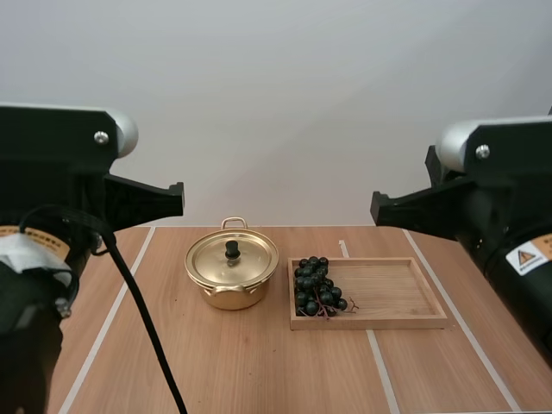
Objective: Open the pot, put the grape inside, and close it
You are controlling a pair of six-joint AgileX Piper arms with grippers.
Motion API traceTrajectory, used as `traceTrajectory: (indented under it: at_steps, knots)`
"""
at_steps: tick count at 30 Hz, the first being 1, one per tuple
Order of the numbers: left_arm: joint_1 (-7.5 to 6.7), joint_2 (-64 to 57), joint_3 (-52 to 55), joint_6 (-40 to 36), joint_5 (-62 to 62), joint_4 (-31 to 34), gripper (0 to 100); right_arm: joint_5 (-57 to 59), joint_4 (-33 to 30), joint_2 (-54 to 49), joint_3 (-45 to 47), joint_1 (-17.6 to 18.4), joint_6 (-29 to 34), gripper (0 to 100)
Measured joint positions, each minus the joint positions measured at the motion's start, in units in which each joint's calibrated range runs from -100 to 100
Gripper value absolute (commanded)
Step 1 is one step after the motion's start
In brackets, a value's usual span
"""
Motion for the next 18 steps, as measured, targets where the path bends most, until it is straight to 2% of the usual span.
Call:
traceTrajectory:
  at_steps: [2,3,6,8,12,18]
  knots:
    - [0.0,2.4,-2.1,1.0,2.5,-0.6,0,2.9,0.0,2.0,-2.4,0.0,0.0,0]
    - [0.0,5.0,-5.1,4.0,7.4,-2.4,0,4.5,0.1,4.4,-4.8,0.0,0.0,0]
    - [0.0,12.2,-12.5,14.7,18.0,-12.0,0,11.1,0.1,10.9,-10.6,0.0,0.0,0]
    - [0.0,15.2,-15.0,19.9,23.9,-17.1,0,19.7,0.1,18.9,-18.1,0.0,0.0,0]
    - [0.0,21.3,-19.1,28.3,35.1,-25.3,0,26.7,0.2,27.2,-24.8,0.0,0.0,0]
    - [0.0,30.8,-22.3,32.2,41.7,-28.1,0,36.7,0.2,38.2,-32.2,0.0,0.0,0]
